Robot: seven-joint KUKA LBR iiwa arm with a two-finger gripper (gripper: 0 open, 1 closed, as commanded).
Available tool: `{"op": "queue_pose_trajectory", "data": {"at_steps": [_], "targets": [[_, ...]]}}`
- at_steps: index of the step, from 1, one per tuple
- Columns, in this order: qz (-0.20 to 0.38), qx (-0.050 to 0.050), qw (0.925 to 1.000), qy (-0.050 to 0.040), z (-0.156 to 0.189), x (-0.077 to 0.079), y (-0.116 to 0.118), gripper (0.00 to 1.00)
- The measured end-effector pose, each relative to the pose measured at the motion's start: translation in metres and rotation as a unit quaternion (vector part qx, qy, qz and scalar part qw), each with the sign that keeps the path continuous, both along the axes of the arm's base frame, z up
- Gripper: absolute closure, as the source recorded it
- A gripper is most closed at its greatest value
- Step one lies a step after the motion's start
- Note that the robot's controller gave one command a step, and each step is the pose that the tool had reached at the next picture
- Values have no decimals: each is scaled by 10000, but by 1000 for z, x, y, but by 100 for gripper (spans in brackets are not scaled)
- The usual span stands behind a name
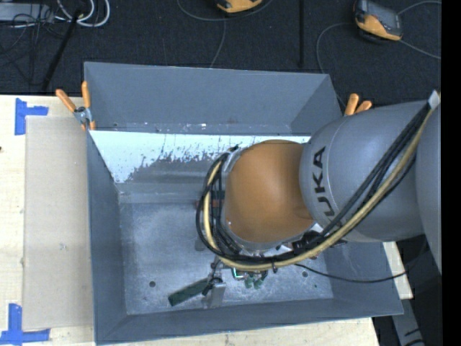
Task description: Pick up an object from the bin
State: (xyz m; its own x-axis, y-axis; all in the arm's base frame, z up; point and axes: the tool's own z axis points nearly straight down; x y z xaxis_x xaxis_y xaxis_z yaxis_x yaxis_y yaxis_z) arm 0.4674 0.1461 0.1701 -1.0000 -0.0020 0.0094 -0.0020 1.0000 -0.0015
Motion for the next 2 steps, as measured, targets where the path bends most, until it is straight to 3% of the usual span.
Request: {"op": "queue_pose_trajectory", "data": {"at_steps": [1, 2], "targets": [[-1612, -9, 9869, -27, -99, 12, -20, 0], [-1633, -2, 9866, -28, -99, 12, -20, 100]]}}
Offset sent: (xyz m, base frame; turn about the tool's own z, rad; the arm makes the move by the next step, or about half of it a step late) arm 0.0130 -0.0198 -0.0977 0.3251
